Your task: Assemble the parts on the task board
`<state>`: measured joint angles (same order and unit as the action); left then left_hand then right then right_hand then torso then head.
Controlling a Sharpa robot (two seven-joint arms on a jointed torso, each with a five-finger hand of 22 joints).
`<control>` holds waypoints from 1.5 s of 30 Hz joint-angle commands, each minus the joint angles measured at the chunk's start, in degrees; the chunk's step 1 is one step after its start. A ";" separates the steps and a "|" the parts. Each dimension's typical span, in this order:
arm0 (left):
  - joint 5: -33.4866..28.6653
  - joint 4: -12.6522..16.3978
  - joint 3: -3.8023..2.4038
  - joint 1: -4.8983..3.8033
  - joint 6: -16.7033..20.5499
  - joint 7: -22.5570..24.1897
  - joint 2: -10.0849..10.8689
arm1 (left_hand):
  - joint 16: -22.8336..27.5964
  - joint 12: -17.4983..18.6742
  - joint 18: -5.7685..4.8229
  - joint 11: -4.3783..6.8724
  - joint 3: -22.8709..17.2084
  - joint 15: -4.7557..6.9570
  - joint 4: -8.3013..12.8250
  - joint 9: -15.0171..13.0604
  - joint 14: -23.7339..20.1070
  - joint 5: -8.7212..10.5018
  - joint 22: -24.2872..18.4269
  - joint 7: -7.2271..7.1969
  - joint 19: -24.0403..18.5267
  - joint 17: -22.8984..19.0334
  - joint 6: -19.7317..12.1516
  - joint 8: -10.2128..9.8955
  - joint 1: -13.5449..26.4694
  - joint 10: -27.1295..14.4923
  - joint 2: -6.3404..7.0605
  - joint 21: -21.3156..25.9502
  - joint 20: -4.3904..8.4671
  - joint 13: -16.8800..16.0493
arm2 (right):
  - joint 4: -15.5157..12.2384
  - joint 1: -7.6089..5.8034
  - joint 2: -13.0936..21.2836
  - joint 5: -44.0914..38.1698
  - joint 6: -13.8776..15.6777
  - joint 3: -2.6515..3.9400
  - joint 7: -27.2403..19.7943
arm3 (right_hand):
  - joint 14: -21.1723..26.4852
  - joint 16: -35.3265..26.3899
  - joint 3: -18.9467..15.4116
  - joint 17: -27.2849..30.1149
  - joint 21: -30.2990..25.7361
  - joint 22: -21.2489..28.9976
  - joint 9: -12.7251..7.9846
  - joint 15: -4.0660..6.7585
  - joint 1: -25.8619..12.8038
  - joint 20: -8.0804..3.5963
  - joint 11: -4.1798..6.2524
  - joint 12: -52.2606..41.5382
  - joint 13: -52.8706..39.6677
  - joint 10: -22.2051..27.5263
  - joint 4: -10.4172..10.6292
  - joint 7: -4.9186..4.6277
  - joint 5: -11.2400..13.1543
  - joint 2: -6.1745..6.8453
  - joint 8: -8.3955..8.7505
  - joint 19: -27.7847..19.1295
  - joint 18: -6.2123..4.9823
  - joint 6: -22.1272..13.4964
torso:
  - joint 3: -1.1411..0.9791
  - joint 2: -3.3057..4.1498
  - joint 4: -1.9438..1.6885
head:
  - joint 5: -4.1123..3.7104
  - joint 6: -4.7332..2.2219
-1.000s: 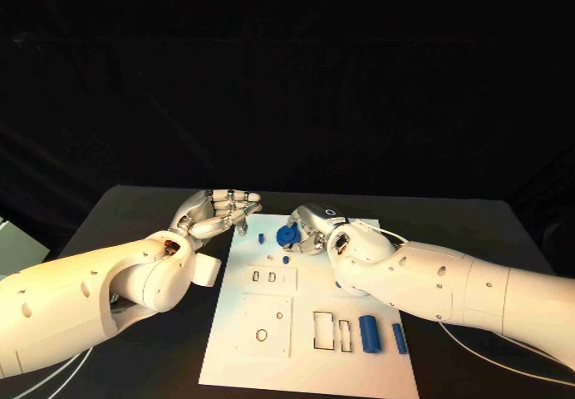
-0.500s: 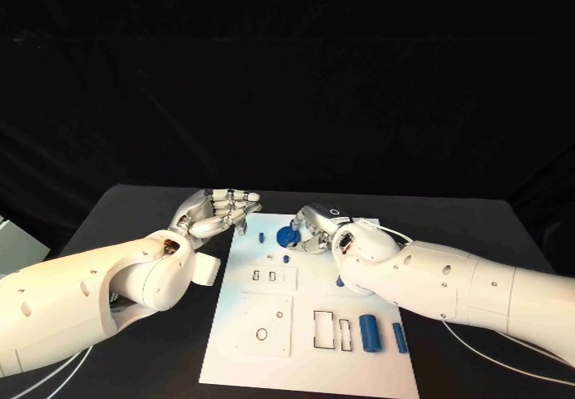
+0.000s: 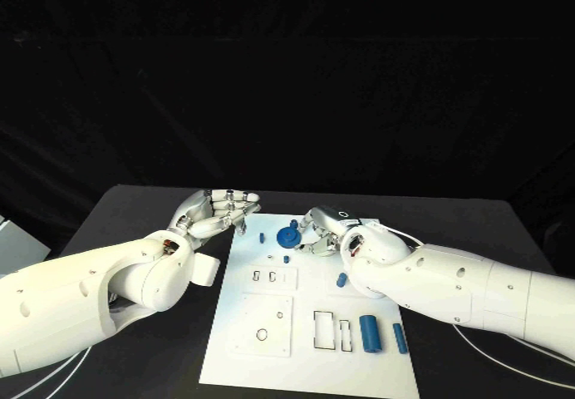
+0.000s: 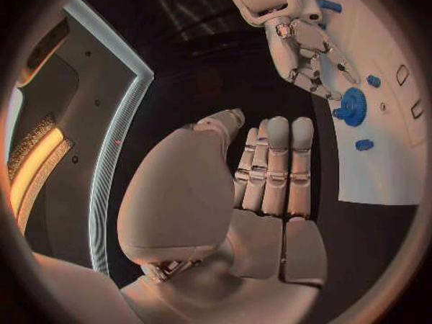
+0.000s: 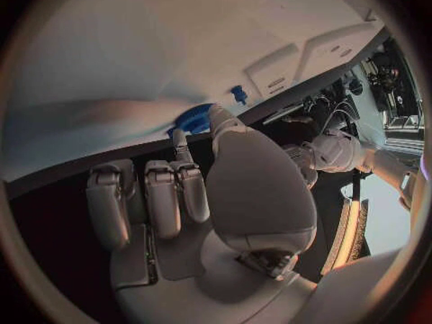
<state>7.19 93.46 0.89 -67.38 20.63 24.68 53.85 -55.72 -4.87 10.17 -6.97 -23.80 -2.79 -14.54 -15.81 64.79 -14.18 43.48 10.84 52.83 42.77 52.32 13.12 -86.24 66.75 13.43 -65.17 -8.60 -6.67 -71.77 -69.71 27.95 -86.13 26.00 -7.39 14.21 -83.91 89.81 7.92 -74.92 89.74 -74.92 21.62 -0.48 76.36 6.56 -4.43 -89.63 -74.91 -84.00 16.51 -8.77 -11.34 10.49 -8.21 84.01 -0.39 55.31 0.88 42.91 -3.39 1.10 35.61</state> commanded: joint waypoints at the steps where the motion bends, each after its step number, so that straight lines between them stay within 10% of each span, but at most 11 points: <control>1: 0.07 0.17 -0.05 -0.06 -0.01 0.27 0.07 | -0.35 0.04 -0.51 -0.01 -0.33 -0.04 0.05 -0.05 -0.37 0.19 0.06 -0.02 0.00 -0.08 -0.26 0.19 -0.08 -0.47 -0.40 -0.23 -0.04 -0.06 | -1.71 -0.01 1.83 1.82 3.08 0.08 -1.92 | -6.09 0.19 0.49 -15.08 0.26 -15.08 -0.12 0.46 0.27 -0.43 0.42 -0.34 -15.07 -5.97 0.08 0.16 -0.71 -0.41 0.23 5.99 0.39 -0.08 | -0.03 -0.10 0.06 | -0.06 0.00; 7: 0.04 -0.10 -0.05 -0.06 -0.02 0.32 0.39 | -0.37 0.04 -0.51 -0.02 -0.36 -0.05 0.08 -0.07 -0.38 0.20 0.08 0.00 -0.01 -0.10 -0.29 0.19 -0.08 -0.50 -0.38 -0.27 -0.04 -0.07 | -6.82 -0.98 8.38 10.49 6.56 0.78 -10.62 | -6.01 0.10 2.96 -14.77 0.26 -15.08 -0.51 0.51 2.93 -0.54 0.36 0.54 -14.31 -5.22 -0.56 0.01 -2.24 -0.72 0.43 5.99 0.39 -0.40 | -0.04 -0.30 0.89 | 0.07 -0.34; 16: -0.07 -0.95 -0.03 -0.05 -0.50 0.55 0.18 | -0.39 0.04 -0.55 -0.05 -0.35 -0.07 0.07 -0.08 -0.41 0.22 0.22 0.03 0.06 -0.13 -0.33 0.18 -0.01 -0.53 -0.32 -0.36 -0.05 -0.07 | -12.90 -3.18 20.18 21.22 2.54 1.10 -18.76 | -6.09 0.19 4.63 -15.08 0.26 -15.08 -0.88 0.40 5.79 -0.46 0.16 0.93 -14.00 -4.89 -1.68 -0.21 -2.17 0.94 0.57 5.99 0.39 -0.47 | -0.67 -0.89 2.28 | 0.26 -0.30; 31: -0.15 -1.67 -0.02 0.00 -1.17 0.64 -0.14 | -0.39 0.02 -0.56 -0.06 -0.34 -0.09 0.05 -0.10 -0.44 0.24 0.29 0.03 0.08 -0.16 -0.34 0.19 0.06 -0.53 -0.29 -0.42 -0.06 -0.09 | -9.95 -0.61 25.14 21.86 -2.43 1.07 -20.83 | -6.09 0.19 5.88 -15.08 0.26 -15.08 -1.29 0.29 8.26 -0.39 0.03 1.28 -13.71 -4.59 -2.85 -0.40 -2.52 2.24 0.87 5.99 0.39 -0.73 | -1.40 -0.93 2.63 | -0.03 0.37; 45: -0.15 -1.92 -0.01 0.02 -1.42 0.60 -0.28 | -0.40 -0.01 -0.56 -0.05 -0.35 -0.10 0.07 -0.13 -0.46 0.25 0.29 0.01 0.05 -0.19 -0.33 0.21 0.09 -0.50 -0.26 -0.43 -0.07 -0.10 | -3.60 0.92 21.86 20.25 -2.31 1.04 -19.29 | -6.09 0.19 6.12 -15.08 0.26 -15.08 -1.55 0.10 8.41 -0.27 -0.12 1.63 -13.42 -4.28 -2.88 -0.60 -2.46 2.47 1.33 5.99 0.39 -1.47 | -1.28 -0.93 2.36 | 0.01 0.70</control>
<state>7.15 91.47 0.92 -67.33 20.30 24.74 53.68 -55.91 -4.87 10.17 -6.97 -23.80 -2.79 -14.54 -15.85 64.79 -14.18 43.71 10.84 52.83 42.66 52.33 13.12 -86.24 66.76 13.43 -65.40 -8.61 -6.69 -75.63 -68.85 49.98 -64.90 24.69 -6.35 -4.93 -84.03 89.81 13.61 -74.95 89.74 -74.95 20.11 -0.19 84.24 6.57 -4.35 -88.29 -74.90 -84.09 13.66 -9.44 -13.65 13.06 -7.18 84.01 -0.39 54.21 -0.41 42.01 -1.03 1.00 36.25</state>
